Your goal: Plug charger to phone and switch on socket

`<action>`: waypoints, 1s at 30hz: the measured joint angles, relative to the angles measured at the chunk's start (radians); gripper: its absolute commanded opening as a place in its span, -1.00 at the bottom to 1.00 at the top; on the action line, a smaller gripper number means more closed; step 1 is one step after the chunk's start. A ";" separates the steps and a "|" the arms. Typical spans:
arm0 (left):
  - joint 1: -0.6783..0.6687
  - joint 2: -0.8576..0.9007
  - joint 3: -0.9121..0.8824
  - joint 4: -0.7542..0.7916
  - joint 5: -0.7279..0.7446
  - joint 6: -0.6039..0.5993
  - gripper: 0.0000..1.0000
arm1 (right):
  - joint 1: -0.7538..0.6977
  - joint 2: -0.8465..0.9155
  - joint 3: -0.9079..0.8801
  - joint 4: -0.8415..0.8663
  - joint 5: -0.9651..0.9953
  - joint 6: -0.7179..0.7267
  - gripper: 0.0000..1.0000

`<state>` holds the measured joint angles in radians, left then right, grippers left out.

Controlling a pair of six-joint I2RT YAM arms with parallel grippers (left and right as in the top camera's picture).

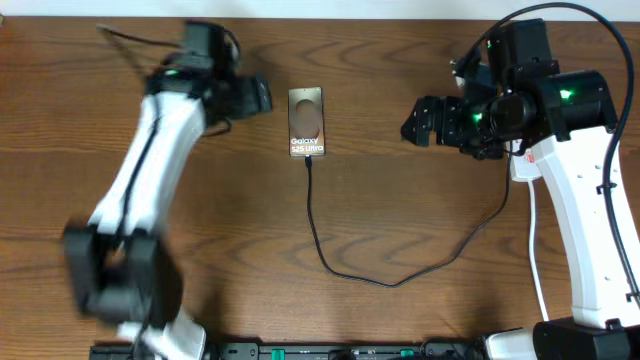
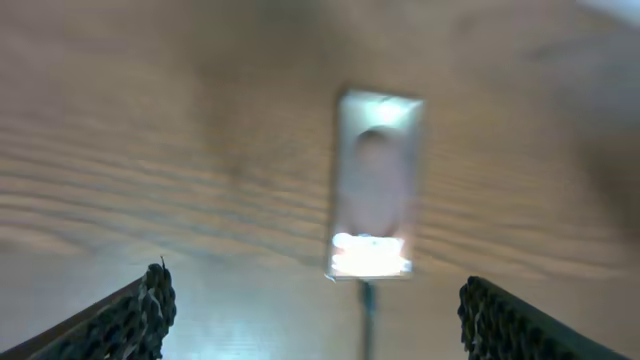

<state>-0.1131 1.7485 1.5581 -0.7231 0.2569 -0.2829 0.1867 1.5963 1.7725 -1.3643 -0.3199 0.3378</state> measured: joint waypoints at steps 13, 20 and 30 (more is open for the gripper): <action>-0.001 -0.561 0.013 -0.300 -0.153 0.003 0.82 | -0.220 0.000 0.000 0.008 0.048 0.084 0.98; -0.001 -0.639 0.013 -0.467 -0.185 0.003 0.82 | -0.289 0.000 0.000 -0.013 0.085 0.096 0.98; -0.001 -0.640 0.013 -0.627 -0.189 0.003 0.82 | -0.365 0.000 0.000 0.001 0.194 0.156 0.99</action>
<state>-0.1139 1.1088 1.5707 -1.3502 0.0681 -0.2798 -0.1783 1.5963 1.7725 -1.3636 -0.1261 0.4942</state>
